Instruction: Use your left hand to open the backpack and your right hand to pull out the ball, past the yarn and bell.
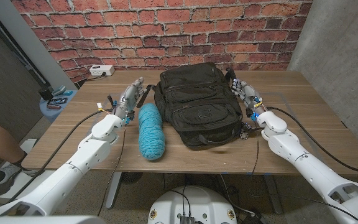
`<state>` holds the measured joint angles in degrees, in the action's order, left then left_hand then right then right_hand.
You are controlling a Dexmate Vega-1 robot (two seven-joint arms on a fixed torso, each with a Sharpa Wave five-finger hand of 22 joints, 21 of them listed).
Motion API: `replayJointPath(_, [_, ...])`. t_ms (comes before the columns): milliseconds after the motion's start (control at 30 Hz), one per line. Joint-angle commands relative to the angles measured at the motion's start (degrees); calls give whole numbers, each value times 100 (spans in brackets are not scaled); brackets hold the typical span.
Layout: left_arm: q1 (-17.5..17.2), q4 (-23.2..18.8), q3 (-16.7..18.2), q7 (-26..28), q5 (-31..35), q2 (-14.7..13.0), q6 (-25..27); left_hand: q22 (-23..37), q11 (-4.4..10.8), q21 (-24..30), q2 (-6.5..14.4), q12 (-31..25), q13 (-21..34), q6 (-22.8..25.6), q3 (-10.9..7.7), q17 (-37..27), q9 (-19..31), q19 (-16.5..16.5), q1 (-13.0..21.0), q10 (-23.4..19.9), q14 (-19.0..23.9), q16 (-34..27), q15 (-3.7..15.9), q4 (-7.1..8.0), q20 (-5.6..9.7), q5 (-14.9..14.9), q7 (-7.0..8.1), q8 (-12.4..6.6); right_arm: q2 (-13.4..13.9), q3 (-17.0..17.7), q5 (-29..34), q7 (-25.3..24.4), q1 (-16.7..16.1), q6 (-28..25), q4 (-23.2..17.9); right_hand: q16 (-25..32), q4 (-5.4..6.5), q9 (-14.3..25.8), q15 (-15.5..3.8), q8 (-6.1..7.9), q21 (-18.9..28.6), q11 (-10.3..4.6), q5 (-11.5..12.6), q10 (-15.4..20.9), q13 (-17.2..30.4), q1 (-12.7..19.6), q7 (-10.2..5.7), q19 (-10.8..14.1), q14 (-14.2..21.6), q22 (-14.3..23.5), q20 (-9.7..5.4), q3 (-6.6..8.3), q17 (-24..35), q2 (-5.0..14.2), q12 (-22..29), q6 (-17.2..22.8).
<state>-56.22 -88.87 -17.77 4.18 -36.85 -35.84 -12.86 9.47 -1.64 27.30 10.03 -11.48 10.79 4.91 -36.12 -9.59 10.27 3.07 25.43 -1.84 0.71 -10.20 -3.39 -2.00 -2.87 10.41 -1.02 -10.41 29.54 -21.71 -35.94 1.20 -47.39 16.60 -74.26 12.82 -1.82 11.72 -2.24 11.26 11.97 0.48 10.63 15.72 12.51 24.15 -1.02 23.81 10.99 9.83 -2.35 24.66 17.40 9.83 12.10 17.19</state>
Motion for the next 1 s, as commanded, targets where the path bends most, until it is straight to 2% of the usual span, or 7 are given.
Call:
replayJointPath(33, [-287, -510, 146, 172, 112, -263, 77, 33, -31, -26, 6, -33, 14, 42, -19, -16, 10, 15, 73, -22, 7, -29, -46, -53, -63, 30, -1, -27, 171, 74, 34, -118, -139, -100, -297, -3, -52, -1, -69, 12, -17, 37, 22, -7, 6, 53, 13, 19, -27, 12, -155, 18, 4, -1, -18, -20])
replayJointPath(533, [-549, -1010, 327, 257, 414, -661, 107, 33, -19, -80, -9, -51, 10, 104, -29, -11, 8, 42, 150, -84, 32, -33, -48, -180, -76, 52, -19, -42, 212, 94, 95, -225, -194, -107, -426, -2, -94, -9, -57, 12, -24, 58, 31, -9, -9, 81, 18, 25, -28, 13, -146, 19, -22, 6, -26, -23])
replayJointPath(1000, [-589, -1217, 389, 217, 550, -806, 169, 33, -21, -113, -23, -56, 9, 149, -28, -9, 8, 83, 203, -113, 78, -42, -39, -272, -79, 66, -20, -47, 95, 95, 75, -42, -31, 131, -57, -1, -121, -14, -56, 14, -27, 58, 38, 0, -18, 102, 29, 31, -32, 13, -164, 21, -38, 16, -26, -22])
